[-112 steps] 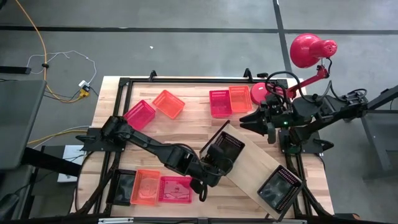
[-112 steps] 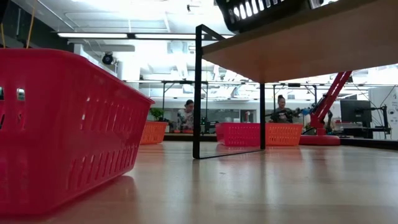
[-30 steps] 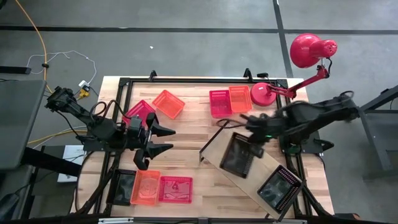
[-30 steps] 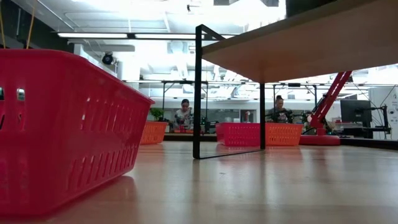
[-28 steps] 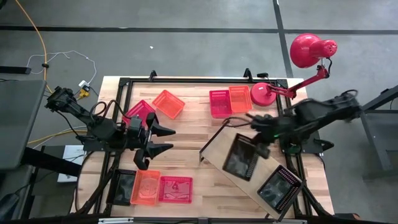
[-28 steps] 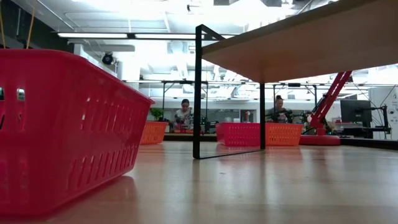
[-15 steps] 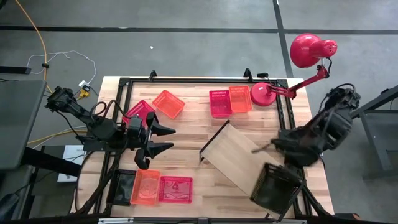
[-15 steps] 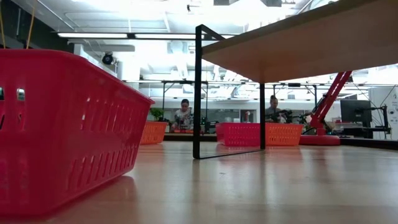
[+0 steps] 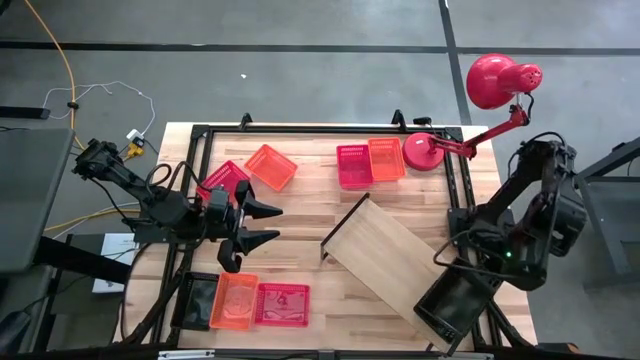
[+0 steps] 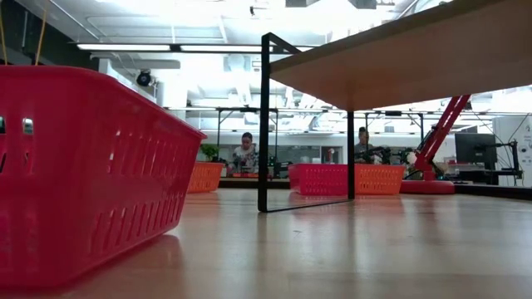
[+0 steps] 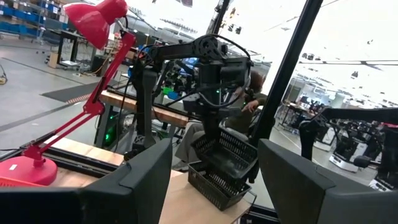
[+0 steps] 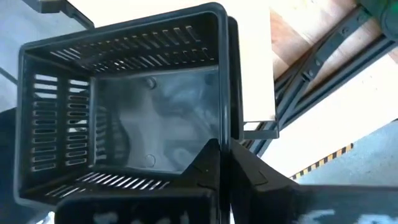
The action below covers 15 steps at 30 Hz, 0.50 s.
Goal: Stack baskets on shelf by color
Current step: Stack the top black bin on the black bin on the shelf
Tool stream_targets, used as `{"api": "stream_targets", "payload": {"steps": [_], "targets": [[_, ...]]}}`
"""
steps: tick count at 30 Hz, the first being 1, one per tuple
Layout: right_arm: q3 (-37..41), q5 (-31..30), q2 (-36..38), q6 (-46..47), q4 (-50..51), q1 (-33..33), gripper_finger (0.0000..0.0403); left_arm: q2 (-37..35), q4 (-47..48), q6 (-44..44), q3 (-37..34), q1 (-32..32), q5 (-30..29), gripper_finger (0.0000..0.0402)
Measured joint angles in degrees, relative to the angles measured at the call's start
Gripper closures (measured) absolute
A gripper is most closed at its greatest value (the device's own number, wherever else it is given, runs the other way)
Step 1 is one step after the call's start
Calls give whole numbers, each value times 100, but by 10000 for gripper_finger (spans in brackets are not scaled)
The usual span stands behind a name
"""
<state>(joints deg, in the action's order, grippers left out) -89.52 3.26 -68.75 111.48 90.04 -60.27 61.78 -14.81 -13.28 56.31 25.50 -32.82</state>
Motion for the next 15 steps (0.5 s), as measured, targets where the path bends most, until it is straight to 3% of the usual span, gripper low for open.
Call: {"api": "stream_targets", "payload": {"steps": [15], "targets": [[7, -406, -701, 59, -2, -26, 403, 2, 45, -1, 0, 0, -2, 176]]}}
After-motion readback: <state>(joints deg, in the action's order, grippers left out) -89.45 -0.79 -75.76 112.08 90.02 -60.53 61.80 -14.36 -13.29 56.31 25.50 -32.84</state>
